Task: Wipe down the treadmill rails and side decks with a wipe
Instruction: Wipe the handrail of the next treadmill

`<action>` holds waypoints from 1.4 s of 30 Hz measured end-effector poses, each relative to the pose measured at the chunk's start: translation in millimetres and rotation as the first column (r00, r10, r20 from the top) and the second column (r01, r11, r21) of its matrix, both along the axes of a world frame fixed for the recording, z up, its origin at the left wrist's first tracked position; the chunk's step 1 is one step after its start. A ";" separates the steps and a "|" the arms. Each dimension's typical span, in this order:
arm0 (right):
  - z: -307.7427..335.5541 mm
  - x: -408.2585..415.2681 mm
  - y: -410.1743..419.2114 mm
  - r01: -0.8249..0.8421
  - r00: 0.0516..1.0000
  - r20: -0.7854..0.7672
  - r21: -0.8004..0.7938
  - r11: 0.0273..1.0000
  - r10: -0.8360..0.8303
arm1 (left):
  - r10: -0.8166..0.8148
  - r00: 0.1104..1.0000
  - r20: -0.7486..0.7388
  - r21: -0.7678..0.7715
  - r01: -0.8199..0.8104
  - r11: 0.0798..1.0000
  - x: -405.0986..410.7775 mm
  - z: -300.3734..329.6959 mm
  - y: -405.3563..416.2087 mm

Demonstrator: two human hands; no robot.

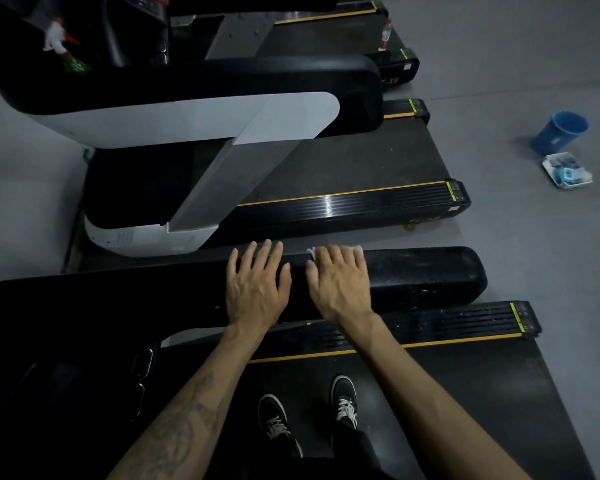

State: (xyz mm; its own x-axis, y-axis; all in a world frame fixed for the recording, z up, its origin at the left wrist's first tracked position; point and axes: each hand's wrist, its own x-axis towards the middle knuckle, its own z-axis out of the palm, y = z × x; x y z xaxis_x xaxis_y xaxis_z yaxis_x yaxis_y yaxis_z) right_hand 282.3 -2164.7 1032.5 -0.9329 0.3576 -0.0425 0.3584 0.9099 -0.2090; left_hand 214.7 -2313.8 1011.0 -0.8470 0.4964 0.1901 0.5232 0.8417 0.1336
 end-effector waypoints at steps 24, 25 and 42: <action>1.0 -14.3 44.1 -0.156 0.973 0.168 -0.023 0.987 0.158 | -0.059 0.997 0.057 0.027 0.058 0.998 12.0 -0.6 20.7; 1.5 -9.7 47.3 -0.131 0.978 0.162 0.006 0.991 0.129 | -0.055 0.997 0.053 0.026 0.054 0.998 12.5 -0.4 21.2; -1.1 21.4 36.0 -0.036 0.999 0.021 0.013 0.999 0.036 | -0.016 0.999 0.049 -0.005 0.017 1.000 14.6 1.2 24.5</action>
State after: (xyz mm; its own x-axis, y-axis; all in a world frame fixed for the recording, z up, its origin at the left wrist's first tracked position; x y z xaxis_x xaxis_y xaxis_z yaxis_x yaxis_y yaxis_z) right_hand 303.6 -2128.7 1031.4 -0.9441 0.3246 -0.0574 0.3295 0.9249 -0.1897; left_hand 229.3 -2289.2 1012.2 -0.8470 0.5112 0.1457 0.5299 0.8338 0.1550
